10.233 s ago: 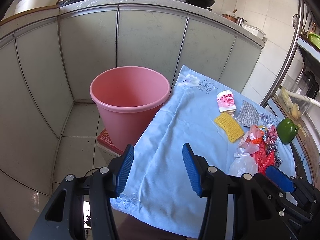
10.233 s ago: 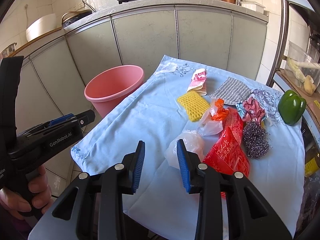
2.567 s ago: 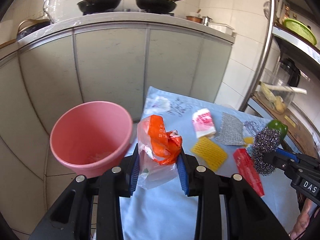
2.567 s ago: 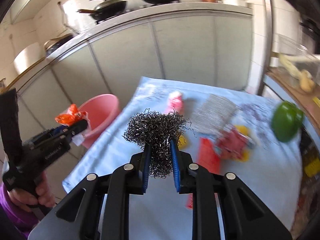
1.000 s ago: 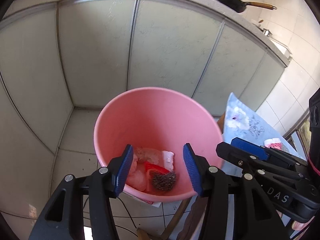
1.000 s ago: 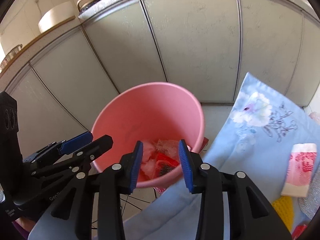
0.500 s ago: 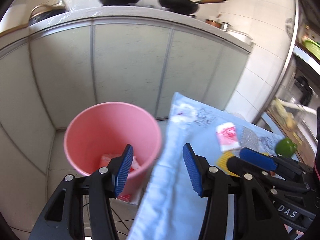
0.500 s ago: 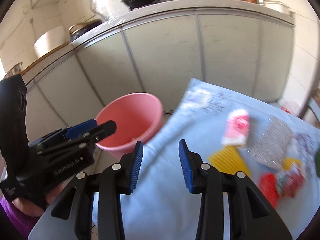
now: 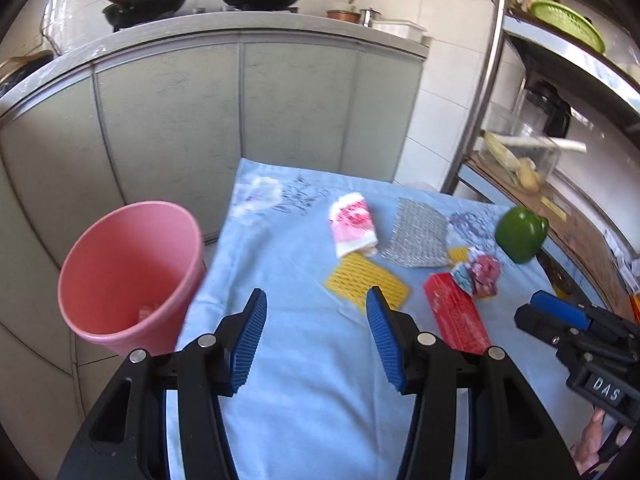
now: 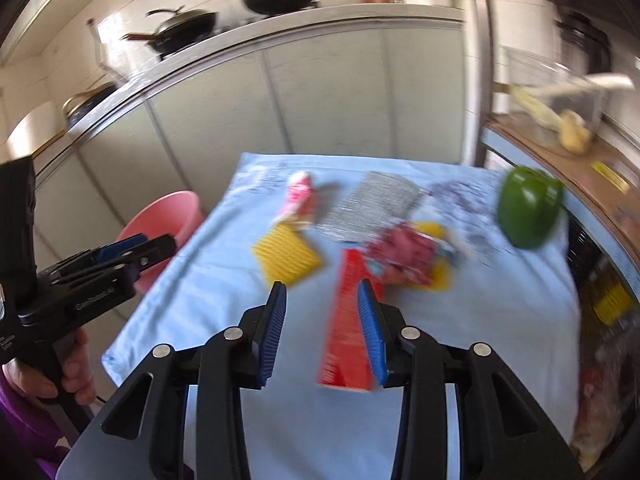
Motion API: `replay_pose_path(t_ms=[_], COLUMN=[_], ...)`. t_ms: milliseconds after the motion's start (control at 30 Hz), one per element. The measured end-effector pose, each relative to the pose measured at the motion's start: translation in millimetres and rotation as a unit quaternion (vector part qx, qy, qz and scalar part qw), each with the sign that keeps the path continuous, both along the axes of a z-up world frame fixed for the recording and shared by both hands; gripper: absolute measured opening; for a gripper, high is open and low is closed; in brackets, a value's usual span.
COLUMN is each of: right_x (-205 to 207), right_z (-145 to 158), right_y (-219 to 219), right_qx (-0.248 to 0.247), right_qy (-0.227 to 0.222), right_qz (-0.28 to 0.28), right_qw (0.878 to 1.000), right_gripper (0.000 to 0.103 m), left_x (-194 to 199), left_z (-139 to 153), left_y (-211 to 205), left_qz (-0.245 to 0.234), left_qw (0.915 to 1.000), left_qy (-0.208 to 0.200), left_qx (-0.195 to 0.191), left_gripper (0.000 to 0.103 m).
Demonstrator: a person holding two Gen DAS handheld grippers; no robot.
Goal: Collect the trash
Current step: 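Move both open tools back over the table, then grasp the yellow mesh foam sleeve with the left tool while the right tool grasps the red box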
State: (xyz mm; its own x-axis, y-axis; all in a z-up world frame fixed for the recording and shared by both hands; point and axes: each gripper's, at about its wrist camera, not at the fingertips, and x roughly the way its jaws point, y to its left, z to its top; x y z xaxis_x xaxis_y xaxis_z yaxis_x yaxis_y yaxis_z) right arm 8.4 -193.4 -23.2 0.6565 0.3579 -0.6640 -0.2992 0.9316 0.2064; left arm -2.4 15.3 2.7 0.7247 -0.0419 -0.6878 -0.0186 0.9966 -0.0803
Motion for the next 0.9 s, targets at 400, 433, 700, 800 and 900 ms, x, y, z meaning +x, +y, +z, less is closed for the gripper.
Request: replay_pose_path(t_ms=[400, 433, 700, 800, 900], right_x=[6, 7, 20, 24, 30], right_z=[-29, -28, -45, -49, -52], right_y=[-45, -44, -37, -29, -19], right_qx=[0.018, 0.019, 0.043, 0.042, 0.032], right_qy=[0.03, 0.03, 0.063, 0.072, 0.074], right_qz=[-0.053, -0.053, -0.047, -0.034, -0.021], right_qw=[0.998, 0.998, 0.996, 0.996, 0.996], right_gripper=[0.038, 0.038, 0.038, 0.038, 0.048], left_x=[16, 21, 72, 89, 102], left_z=[-24, -26, -52, -65, -76], left_y=[-18, -17, -20, -30, -40], left_qz=[-0.032, -0.031, -0.002, 0.016, 0.036], left_qw=[0.9986, 0.9984, 0.9933, 0.9903, 0.9892], left_qy=[0.041, 0.045, 0.095, 0.118, 0.132], left_qx=[-0.008, -0.013, -0.064, -0.072, -0.052], left_gripper=[0.051, 0.051, 0.051, 0.051, 0.051])
